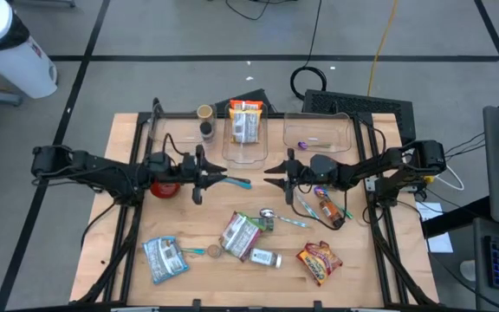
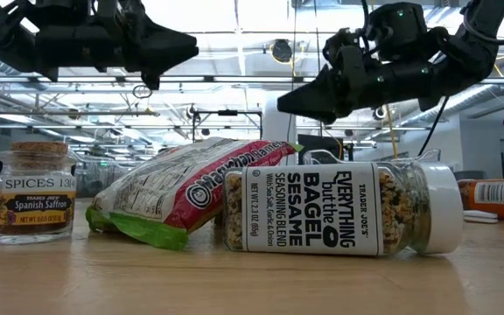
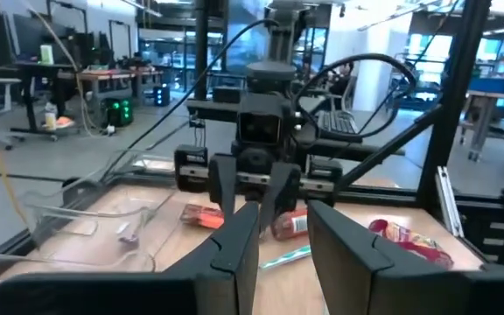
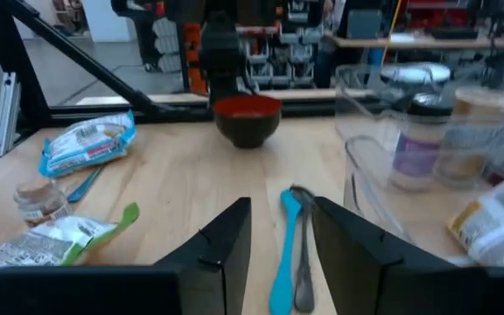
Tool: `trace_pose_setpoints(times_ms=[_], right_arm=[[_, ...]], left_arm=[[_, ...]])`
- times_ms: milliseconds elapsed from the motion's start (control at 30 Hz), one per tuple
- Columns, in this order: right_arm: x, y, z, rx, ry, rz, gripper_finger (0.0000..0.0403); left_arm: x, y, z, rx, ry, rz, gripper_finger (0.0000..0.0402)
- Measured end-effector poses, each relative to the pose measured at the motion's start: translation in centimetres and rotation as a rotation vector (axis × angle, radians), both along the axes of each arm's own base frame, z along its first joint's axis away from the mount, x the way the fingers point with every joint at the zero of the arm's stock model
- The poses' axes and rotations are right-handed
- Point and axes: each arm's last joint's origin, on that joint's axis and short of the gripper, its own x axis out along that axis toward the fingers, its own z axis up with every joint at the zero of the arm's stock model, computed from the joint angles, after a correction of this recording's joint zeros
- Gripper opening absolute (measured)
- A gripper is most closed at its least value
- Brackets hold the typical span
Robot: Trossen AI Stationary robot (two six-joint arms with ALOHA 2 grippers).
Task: Pick & Place Food Item
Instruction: Put the top blue patterned spoon into the right transparent bin
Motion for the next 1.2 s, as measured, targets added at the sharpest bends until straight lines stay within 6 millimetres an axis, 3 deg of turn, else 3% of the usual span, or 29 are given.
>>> trace_pose_setpoints(times_ms=[167, 367, 533, 733, 1033, 1200], right_arm=[[-0.3, -0.4, 1.7, -0.043, 0.06, -0.01, 0.0122], [-1.3, -0.5, 4.5, -0.083, 0.406, -0.041, 0.0173], [-2.5, -0.3, 5.3, 0.071, 0.63, -0.074, 0.021], [-2.9, 1.0, 2.6, 0.227, 0.773, -0.118, 0.0221], [-2.9, 1.9, -1.8, 0.303, 0.914, -0.281, 0.0209], [-2.2, 2.0, -3.5, 0.344, 0.937, -0.309, 0.0206]], left_arm=[[-0.1, 0.0, 0.6, 0.008, -0.057, -0.002, 0.0108], [0.0, 0.1, 0.5, 0.019, -0.051, 0.012, 0.0108], [0.0, 0.8, 0.8, 0.034, -0.061, 0.064, 0.0109], [0.6, 1.8, 1.5, 0.033, -0.027, 0.103, 0.0121], [1.0, 2.1, 1.8, 0.035, 0.026, 0.116, 0.0215], [1.0, 2.1, 1.8, 0.035, 0.028, 0.116, 0.0242]])
